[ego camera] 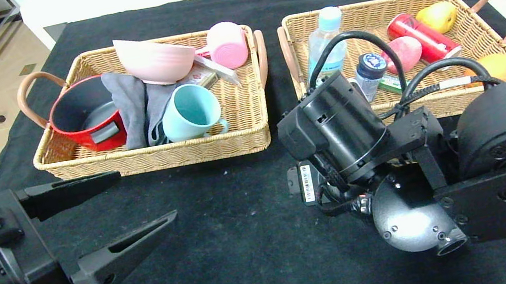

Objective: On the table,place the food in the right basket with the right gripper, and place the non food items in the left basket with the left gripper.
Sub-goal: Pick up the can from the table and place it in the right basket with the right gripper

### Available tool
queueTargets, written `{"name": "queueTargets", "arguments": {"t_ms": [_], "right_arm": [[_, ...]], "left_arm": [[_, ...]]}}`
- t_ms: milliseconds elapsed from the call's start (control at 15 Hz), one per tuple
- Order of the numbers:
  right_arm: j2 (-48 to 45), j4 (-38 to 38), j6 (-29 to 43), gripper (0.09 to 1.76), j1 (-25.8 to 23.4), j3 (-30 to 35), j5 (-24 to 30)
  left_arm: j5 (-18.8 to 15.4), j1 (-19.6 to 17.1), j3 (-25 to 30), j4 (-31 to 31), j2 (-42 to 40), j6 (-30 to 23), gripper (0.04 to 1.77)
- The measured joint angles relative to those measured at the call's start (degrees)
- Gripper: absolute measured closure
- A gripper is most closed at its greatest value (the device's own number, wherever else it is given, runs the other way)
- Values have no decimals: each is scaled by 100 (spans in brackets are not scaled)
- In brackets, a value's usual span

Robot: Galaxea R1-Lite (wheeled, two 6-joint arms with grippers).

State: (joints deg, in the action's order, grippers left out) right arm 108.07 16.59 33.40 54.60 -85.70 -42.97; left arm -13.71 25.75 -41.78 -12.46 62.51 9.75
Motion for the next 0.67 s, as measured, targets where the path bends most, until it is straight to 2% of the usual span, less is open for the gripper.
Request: {"name": "queueTargets", "arguments": {"t_ms": [133,200,667], "right_arm": [[59,7,39,53,-13,0,1],[85,7,48,64,-15,0,6],[174,-6,50,68,-59,15,11]], "left_arm": [[-1,0,2,0,-9,0,9],[0,0,2,0,-11,2,9],[-12,0,9,6,-13,5,9]]}}
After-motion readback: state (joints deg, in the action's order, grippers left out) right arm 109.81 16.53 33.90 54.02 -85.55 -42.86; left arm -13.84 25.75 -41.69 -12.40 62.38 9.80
